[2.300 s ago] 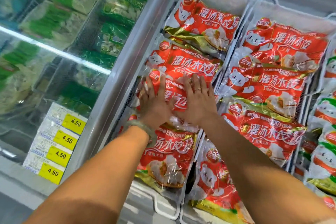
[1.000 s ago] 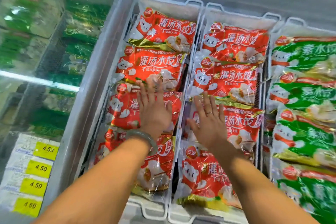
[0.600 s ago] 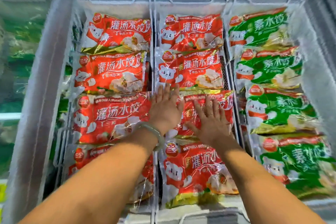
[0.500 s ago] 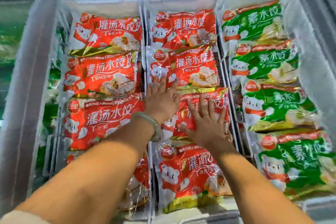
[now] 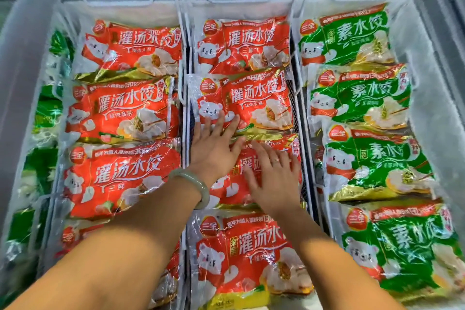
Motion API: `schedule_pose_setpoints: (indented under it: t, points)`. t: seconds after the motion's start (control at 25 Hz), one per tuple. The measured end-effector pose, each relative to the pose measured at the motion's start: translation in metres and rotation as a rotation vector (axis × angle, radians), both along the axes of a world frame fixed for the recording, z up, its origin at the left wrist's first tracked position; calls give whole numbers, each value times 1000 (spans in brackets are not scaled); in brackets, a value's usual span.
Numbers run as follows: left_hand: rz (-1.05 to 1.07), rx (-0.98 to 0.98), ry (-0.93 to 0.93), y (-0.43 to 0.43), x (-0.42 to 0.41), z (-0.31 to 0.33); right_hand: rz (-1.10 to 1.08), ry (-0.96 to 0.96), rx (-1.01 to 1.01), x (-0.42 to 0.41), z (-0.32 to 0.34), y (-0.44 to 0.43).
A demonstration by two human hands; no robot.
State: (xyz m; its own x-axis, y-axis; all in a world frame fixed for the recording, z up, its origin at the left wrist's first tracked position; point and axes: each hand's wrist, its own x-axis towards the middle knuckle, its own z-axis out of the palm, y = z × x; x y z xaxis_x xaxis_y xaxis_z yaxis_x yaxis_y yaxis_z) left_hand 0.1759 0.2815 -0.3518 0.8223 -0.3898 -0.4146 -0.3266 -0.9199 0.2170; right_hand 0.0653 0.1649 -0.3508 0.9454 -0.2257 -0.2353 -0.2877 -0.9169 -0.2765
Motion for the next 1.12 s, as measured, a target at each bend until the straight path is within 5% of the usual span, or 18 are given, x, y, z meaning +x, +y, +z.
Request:
schedule_pose_setpoints:
  t: [0.12,0.32,0.92,1.12]
  points:
    - [74,-100,-150,-16,-2,3,10,-193,-105,40,1,-20]
    - [129,-76,-65,-20,5,-13,276,59,-149,95,-12,-48]
    - [123,-41,-98,-18,0,-30,260,131,-127,91,-25,-52]
    - [88,-92,-218,-6,-30,-13,236,-74,-93,40,-11,-52]
